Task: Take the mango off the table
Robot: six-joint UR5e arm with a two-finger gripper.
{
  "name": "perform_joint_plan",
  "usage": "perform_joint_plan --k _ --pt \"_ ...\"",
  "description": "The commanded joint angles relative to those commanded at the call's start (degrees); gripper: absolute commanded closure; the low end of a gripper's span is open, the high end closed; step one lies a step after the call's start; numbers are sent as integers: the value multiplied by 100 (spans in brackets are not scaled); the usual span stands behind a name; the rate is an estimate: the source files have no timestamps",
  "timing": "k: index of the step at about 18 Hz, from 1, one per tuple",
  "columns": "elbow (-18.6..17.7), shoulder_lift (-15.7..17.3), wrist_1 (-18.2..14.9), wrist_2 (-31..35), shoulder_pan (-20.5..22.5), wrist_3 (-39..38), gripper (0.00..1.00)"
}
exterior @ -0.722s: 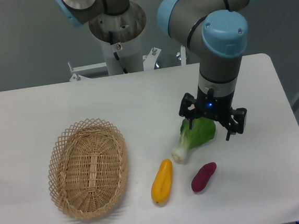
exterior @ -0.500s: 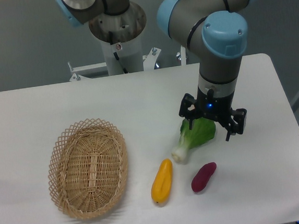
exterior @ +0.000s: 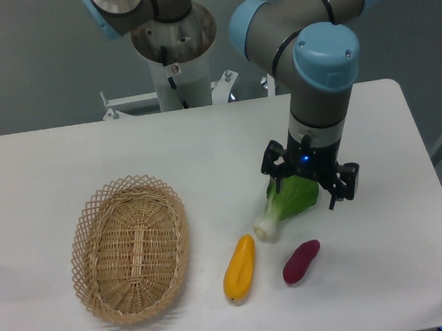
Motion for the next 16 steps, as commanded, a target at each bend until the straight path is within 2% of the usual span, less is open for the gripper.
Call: perform_joint_plan --k 5,8,13,16 --pt "-175 -9 158 9 -114 -26 0" --pt "-377 -18 527 26 -246 -70 0" --pt "-747 -131 1151 53 -527 -606 0" --pt "-914 -281 1275 53 -711 -668 0"
